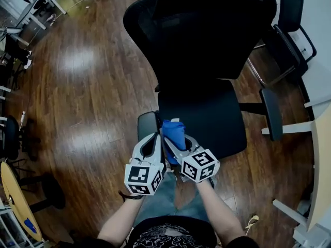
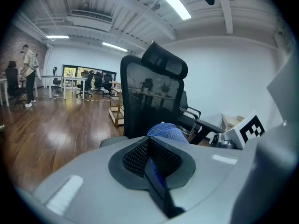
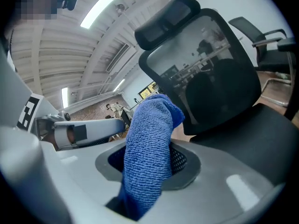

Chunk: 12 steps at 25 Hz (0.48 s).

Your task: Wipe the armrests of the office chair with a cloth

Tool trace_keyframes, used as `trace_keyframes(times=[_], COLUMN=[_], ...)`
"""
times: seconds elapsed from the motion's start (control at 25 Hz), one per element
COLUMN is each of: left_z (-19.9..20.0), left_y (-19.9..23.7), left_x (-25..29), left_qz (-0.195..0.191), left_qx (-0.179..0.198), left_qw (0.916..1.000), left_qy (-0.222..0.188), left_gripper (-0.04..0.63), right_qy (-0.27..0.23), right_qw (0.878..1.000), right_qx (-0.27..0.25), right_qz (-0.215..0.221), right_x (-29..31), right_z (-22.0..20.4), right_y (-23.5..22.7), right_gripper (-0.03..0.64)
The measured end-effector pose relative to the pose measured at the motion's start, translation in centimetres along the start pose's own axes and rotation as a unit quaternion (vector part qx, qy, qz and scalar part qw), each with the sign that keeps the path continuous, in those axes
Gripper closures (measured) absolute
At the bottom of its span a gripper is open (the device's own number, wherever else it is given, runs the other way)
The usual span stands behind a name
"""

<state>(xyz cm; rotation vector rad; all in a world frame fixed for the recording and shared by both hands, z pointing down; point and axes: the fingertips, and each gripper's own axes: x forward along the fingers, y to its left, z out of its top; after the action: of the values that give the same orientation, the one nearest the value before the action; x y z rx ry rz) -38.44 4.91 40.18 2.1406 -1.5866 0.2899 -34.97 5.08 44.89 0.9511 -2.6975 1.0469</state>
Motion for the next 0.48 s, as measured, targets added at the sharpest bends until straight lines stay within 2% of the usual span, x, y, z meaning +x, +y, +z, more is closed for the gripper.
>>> trace_keyframes(times=[0.12, 0.24, 0.48], left_z=[-0.7, -0.6, -2.0], left_y=[-0.6, -1.1, -2.8], left_x=[1.5, 1.1, 2.0], left_qz=[0.028, 0.066, 0.114], left_qx=[0.021, 0.033, 0.058], left_qw=[0.9992, 0.997, 0.9909], left_qy=[0.019, 0.022, 0.043], left_gripper=[0.62, 0.62, 0.62], right_qy=[-0.003, 0.0, 0.024], right_qw=[0.998, 0.993, 0.983], right_qx=[0.049, 0.093, 0.102], right_qz=[0.028, 0.069, 0.151], right_x=[0.9, 1.9, 4.3], right_z=[-1.6, -3.1, -4.8], right_y=[-2.3, -2.6, -2.0], right_gripper=[0.477, 0.477, 0.477])
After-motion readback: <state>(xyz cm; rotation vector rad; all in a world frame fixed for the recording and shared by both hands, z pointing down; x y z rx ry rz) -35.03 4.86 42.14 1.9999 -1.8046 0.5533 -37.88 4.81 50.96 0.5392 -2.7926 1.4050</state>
